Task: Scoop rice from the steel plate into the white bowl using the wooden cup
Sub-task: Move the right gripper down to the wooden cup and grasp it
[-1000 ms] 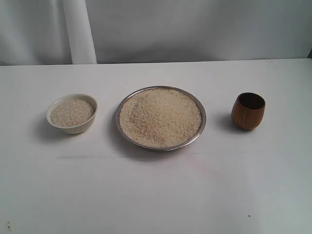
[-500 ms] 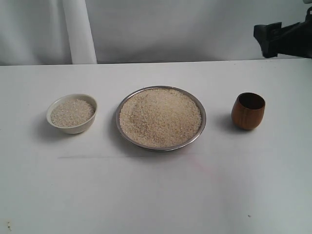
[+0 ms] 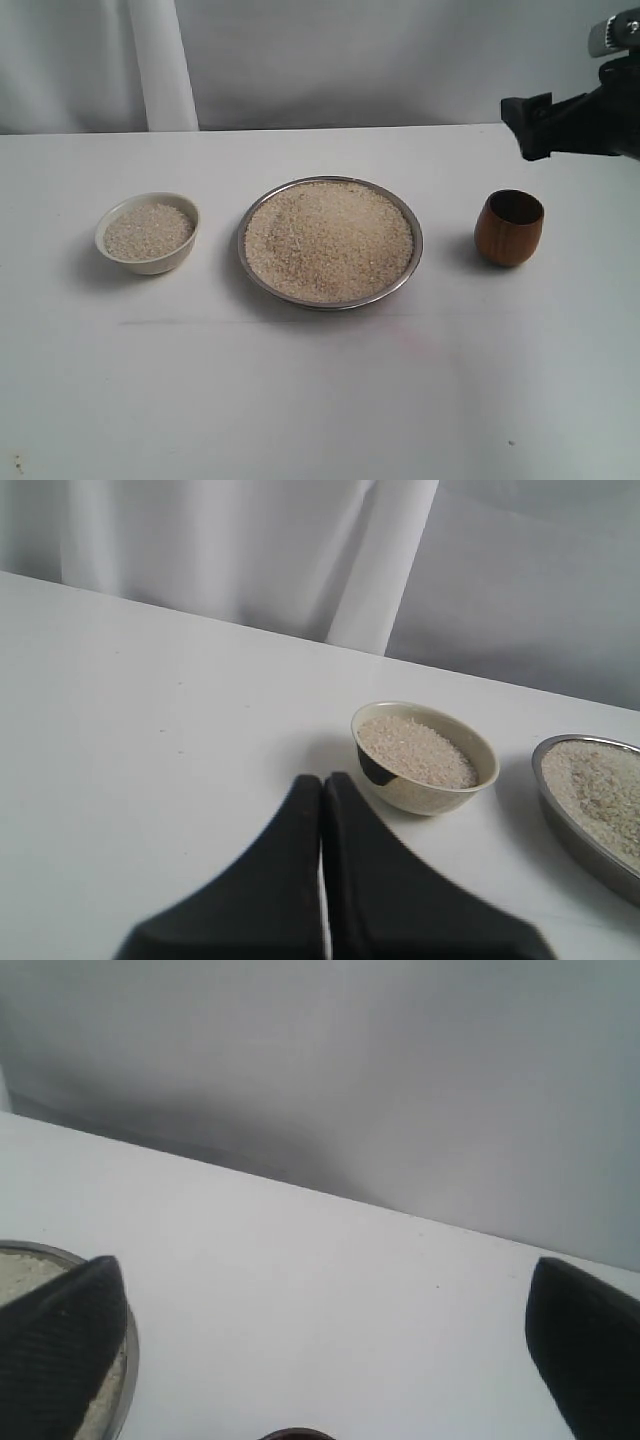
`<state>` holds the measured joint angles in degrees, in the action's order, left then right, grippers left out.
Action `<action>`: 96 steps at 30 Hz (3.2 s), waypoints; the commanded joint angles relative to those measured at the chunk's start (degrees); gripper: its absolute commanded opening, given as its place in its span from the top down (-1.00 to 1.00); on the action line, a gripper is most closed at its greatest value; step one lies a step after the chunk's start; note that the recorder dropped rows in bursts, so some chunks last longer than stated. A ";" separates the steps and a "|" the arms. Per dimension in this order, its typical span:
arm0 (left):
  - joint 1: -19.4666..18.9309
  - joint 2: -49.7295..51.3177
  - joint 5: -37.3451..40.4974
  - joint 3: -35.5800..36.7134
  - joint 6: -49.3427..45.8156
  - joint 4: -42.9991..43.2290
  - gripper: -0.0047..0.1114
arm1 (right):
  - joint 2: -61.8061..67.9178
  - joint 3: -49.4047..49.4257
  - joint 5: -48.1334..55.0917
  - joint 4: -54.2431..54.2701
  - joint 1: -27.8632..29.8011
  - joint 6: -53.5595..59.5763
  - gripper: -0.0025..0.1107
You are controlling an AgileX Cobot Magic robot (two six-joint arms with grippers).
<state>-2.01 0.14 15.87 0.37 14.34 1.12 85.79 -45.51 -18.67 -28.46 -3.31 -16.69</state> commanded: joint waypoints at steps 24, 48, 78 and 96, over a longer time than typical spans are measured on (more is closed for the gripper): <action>0.27 -0.14 -0.58 -0.37 0.22 -0.09 0.92 | 27.80 13.67 -39.42 9.12 3.35 15.20 -0.90; 0.27 -0.14 -0.58 -0.37 0.22 -0.09 0.92 | 38.61 5.07 -40.60 9.28 3.35 16.22 -0.90; 0.27 -0.14 -0.58 -0.37 0.22 -0.09 0.92 | 40.63 3.39 -43.65 9.97 3.25 15.00 -0.90; 0.27 -0.14 -0.58 -0.37 0.22 -0.09 0.92 | 40.63 3.39 -43.54 10.07 3.25 15.16 -0.84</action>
<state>-2.01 0.14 15.87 0.37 14.34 1.12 126.26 -41.92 -62.22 -18.54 -0.32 -1.45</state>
